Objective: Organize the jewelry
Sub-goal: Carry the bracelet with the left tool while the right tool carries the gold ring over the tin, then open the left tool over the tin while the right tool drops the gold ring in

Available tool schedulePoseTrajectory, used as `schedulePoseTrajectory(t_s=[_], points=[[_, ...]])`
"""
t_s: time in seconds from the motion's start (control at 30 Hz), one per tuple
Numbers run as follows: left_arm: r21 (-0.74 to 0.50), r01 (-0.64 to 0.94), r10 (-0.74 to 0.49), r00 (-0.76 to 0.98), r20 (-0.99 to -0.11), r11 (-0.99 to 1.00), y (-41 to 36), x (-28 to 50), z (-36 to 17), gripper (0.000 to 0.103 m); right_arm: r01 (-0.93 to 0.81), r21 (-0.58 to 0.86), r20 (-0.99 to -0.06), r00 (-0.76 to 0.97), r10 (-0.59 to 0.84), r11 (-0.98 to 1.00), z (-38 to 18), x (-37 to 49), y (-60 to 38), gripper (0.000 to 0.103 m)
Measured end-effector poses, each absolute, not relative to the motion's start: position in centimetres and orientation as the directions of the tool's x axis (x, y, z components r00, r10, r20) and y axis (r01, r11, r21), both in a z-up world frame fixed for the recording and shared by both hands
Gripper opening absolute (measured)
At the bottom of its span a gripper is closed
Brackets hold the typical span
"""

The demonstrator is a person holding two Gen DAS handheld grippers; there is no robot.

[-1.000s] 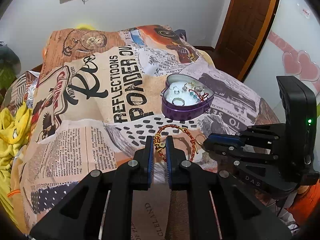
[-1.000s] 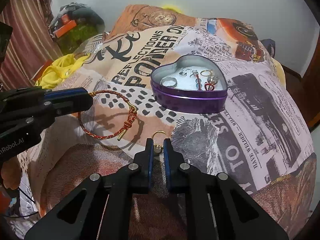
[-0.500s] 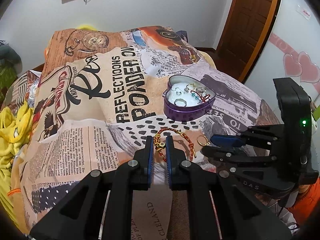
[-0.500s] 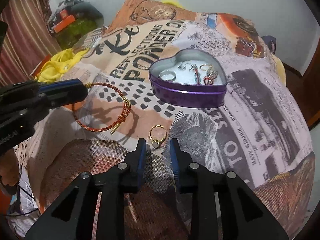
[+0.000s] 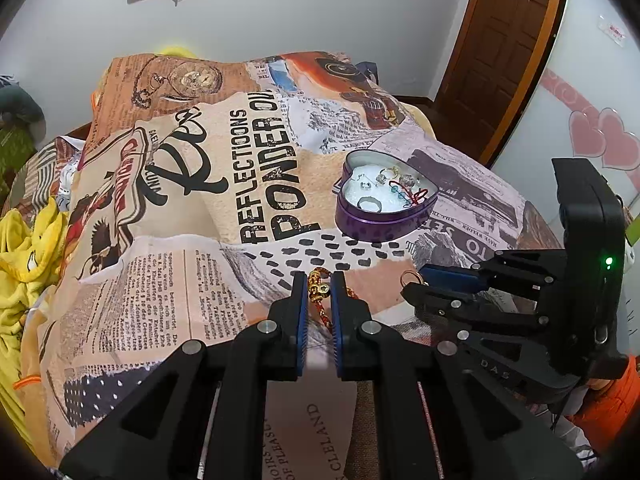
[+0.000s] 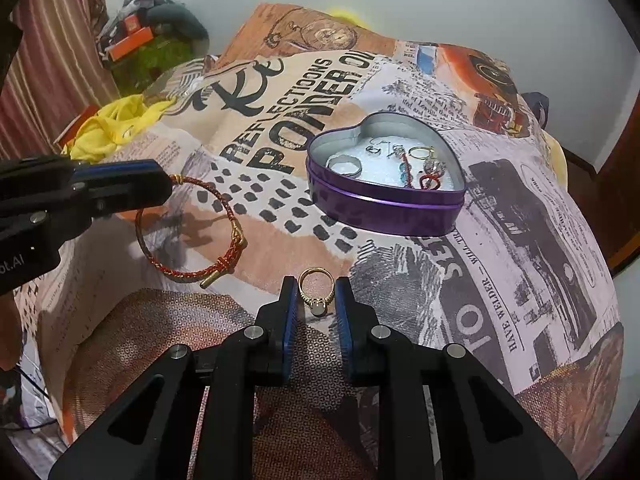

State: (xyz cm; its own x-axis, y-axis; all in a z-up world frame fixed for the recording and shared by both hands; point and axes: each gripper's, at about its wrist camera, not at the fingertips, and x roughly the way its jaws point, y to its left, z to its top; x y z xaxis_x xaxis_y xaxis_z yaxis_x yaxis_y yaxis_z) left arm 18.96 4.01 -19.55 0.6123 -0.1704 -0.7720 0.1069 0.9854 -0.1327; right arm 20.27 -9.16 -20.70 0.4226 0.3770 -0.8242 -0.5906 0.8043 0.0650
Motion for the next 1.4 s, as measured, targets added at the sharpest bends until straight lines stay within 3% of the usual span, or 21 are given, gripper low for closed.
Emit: schedulePoseTrajectory(t_s=[0.87,1.4], points=[[-0.11,0.191,-0.214,0.7,-0.682,0.975,0.5,22.6,-14.0,0.009,-0.514,0.098,-0.713,0.561,0.42,0.852,-15.3,22.0,-13.0,0.017],[-0.14,0.216,-0.252,0.686,-0.683,0.966,-0.7,27.1,-15.2,0.009,-0.516,0.103,-0.696,0.573,0.432,0.85,-15.0,24.0,-13.4,0.017]])
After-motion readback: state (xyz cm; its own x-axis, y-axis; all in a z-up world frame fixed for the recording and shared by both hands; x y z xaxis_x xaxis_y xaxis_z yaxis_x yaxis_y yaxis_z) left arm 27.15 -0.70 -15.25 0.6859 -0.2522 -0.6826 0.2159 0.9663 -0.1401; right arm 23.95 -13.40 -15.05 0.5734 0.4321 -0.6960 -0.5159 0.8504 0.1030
